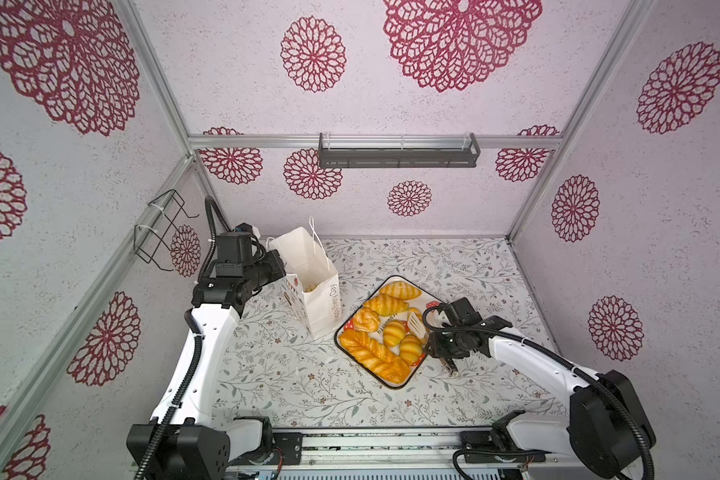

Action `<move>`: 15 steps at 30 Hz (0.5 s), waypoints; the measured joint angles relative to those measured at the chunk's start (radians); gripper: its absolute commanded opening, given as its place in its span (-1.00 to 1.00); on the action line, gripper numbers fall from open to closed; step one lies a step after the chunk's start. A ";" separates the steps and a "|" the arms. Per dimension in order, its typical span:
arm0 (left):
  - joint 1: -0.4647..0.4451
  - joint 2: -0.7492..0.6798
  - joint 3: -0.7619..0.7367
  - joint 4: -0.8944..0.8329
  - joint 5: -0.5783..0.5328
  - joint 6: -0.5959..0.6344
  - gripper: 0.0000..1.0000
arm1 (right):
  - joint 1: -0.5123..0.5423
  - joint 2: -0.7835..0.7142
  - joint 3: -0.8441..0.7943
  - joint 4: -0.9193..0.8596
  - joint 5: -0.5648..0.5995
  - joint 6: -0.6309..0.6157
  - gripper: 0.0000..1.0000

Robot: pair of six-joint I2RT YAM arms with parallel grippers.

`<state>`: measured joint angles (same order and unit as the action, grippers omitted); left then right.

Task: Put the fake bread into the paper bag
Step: 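Lower the open tongs around another bread roll on the tray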

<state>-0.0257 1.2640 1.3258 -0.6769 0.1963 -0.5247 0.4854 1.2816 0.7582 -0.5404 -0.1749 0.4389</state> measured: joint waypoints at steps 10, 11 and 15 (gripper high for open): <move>-0.001 0.000 -0.001 0.000 0.000 0.000 -1.00 | 0.000 -0.037 0.003 -0.027 0.037 0.000 -0.50; -0.001 0.000 -0.001 0.000 0.000 0.000 -1.00 | 0.000 -0.041 0.005 -0.032 0.041 0.000 -0.50; -0.001 0.000 -0.002 0.000 0.000 0.000 -1.00 | 0.000 -0.055 0.021 -0.047 0.048 0.000 -0.51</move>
<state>-0.0265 1.2636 1.3235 -0.6769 0.1959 -0.5251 0.4854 1.2263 0.7795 -0.5869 -0.1265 0.4385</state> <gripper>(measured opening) 0.032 0.251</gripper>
